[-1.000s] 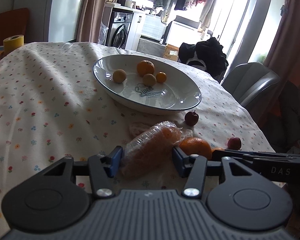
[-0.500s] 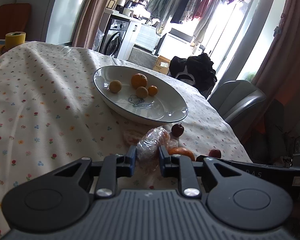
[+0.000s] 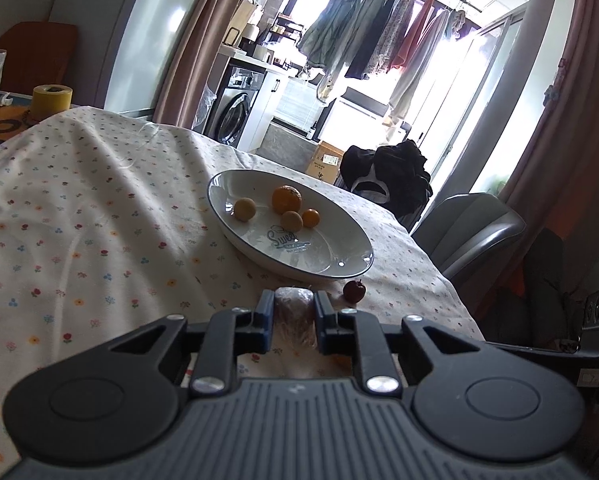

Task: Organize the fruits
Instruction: 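Grasp the plastic-wrapped pink pomelo piece with the left gripper while the right grasps a small orange, then carry the pomelo piece and orange into the white bowl and open both grippers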

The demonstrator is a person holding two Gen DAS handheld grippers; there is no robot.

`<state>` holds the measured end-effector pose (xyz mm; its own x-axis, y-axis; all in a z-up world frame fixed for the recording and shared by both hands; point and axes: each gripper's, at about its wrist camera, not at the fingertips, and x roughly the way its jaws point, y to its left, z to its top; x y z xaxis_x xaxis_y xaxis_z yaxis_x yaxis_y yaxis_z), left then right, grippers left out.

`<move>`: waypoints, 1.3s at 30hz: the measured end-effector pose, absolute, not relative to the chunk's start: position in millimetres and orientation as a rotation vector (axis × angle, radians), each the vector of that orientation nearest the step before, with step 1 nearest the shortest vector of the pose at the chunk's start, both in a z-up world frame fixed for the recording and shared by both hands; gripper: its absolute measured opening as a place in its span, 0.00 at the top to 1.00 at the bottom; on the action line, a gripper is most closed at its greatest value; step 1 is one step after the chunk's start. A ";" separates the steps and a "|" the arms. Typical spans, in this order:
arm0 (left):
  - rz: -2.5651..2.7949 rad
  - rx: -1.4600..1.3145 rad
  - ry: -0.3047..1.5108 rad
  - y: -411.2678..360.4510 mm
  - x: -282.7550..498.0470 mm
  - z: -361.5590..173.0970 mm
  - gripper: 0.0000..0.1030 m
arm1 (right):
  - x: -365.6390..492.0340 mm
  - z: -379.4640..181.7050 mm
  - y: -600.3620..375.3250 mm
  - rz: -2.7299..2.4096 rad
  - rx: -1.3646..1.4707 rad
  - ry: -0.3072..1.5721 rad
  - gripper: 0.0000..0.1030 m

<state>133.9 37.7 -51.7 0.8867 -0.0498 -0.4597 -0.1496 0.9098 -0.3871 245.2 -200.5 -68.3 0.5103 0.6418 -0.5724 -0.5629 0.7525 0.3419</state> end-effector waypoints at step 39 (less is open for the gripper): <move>0.038 -0.420 0.421 59.4 176.8 -23.2 0.82 | 265.8 -35.4 -166.2 0.763 0.112 0.650 0.78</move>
